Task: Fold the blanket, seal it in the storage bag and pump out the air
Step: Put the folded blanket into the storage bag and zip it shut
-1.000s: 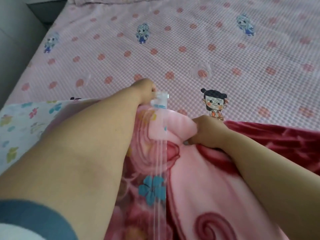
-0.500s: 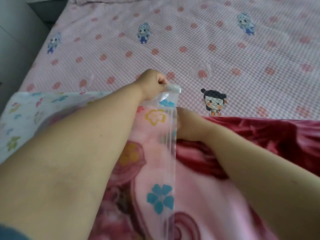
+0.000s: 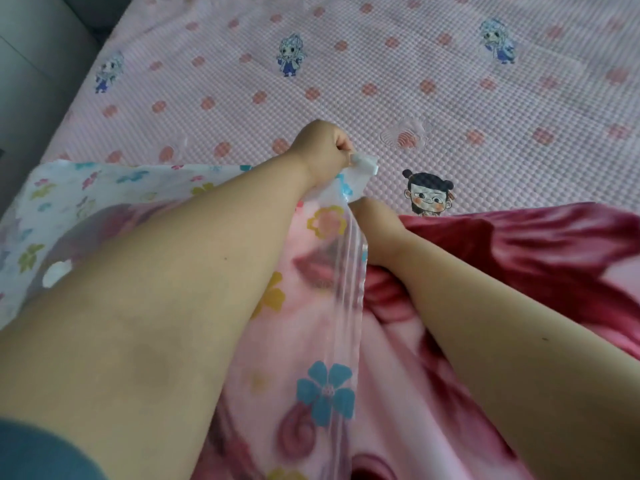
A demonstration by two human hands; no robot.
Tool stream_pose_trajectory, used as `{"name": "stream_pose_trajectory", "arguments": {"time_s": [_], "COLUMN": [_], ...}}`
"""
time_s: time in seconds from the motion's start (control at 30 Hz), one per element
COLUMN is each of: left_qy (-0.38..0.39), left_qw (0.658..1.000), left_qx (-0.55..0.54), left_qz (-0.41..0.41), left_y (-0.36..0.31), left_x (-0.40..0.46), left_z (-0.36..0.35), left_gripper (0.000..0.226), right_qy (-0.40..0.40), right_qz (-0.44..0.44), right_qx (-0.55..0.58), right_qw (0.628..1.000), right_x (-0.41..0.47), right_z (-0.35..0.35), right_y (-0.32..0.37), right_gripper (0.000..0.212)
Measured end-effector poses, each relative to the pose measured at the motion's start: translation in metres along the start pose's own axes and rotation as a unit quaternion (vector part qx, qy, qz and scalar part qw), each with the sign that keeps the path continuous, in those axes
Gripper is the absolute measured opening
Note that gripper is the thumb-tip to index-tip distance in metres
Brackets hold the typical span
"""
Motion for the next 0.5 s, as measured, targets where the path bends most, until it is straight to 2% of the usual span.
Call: {"name": "stream_pose_trajectory", "arguments": {"time_s": [0.13,0.2,0.27,0.37,0.43,0.5], "left_qy": [-0.023,-0.020,-0.004,-0.003,-0.028,-0.031], "left_qw": [1.000,0.999,0.998,0.982,0.962,0.951], "left_qx": [0.006,0.033,0.062,0.190,0.273,0.306], "left_qz": [0.010,0.012,0.024,0.016,0.001,0.020], "left_y": [0.008,0.012,0.011,0.009,0.006,0.003], "left_x": [-0.003,-0.007,-0.012,-0.034,-0.063,-0.097], "left_z": [0.005,0.005,0.004,0.002,0.000,-0.003], "left_gripper": [0.012,0.014,0.025,0.046,0.049,0.054], "right_qy": [-0.024,-0.037,-0.044,-0.090,-0.075,-0.055], "right_qz": [-0.036,-0.043,-0.044,-0.005,0.001,-0.011], "right_qx": [0.054,-0.007,-0.091,-0.141,-0.165,-0.178], "right_qw": [0.998,0.998,0.994,0.986,0.983,0.982], "right_x": [0.001,-0.004,-0.018,-0.059,-0.083,-0.094], "right_z": [-0.002,0.006,0.014,0.015,0.007,-0.001], "right_y": [-0.015,-0.029,-0.036,-0.034,-0.035,-0.040], "right_gripper": [0.034,0.040,0.059,0.076,0.083,0.085]}}
Point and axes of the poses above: each hand's wrist, its own x-axis towards the middle knuckle, its own z-axis out of the back of the hand, y = z × x, the point moved 2 cm from there along x, towards the middle knuckle, and after that the axes turned 10 degrees about -y, right-handed, at the moved point
